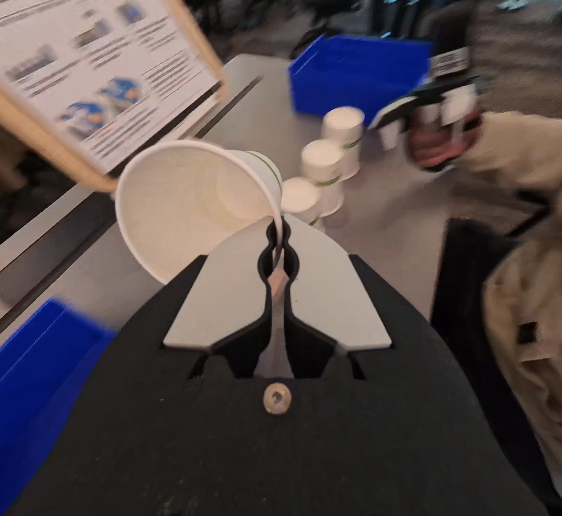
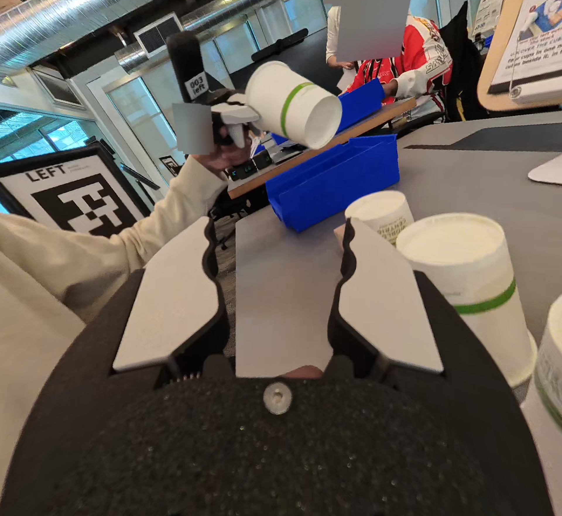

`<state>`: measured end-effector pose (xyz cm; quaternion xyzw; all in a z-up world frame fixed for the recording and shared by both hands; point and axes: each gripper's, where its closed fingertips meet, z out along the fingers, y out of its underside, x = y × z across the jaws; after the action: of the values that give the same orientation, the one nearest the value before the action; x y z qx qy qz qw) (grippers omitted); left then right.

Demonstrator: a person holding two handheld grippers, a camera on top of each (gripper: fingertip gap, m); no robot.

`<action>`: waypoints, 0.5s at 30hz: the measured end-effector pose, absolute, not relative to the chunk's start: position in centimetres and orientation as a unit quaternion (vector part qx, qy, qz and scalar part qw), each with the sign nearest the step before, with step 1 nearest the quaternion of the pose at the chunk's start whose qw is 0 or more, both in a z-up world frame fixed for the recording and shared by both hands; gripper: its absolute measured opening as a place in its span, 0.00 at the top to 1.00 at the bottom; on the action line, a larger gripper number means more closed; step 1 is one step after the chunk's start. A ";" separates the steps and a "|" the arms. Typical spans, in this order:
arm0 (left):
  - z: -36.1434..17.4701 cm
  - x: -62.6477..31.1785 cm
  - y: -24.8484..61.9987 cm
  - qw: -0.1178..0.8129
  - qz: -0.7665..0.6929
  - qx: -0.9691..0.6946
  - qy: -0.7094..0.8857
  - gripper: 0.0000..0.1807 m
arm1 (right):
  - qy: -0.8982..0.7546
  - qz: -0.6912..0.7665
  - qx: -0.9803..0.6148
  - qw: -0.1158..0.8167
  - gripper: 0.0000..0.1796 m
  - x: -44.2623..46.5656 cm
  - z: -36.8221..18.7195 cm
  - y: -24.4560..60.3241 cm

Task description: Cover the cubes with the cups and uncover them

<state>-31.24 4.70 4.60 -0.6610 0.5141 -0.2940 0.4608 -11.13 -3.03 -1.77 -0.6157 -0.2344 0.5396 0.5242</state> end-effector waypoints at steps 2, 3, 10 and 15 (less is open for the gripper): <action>5.0 -27.5 2.5 0.460 -0.344 -0.623 0.531 0.99 | -0.237 0.537 -0.616 0.525 0.54 -11.9 -1.2 -1.7; 5.0 -25.8 1.5 0.455 -0.368 -0.606 0.538 1.00 | -0.238 0.536 -0.616 0.527 0.53 -12.3 -0.9 -1.1; 4.3 -18.4 -2.1 0.430 -0.498 -0.534 0.531 0.99 | -0.227 0.541 -0.605 0.538 0.48 -13.5 0.0 1.0; 2.9 -16.9 -2.6 0.412 -0.533 -0.528 0.517 1.00 | -0.233 0.545 -0.591 0.546 0.50 -12.9 0.3 0.8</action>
<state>-16.87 -2.58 2.91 -0.5283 0.5173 -0.5326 0.4120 -12.91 0.84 0.27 -0.5914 -0.2335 0.5450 0.5465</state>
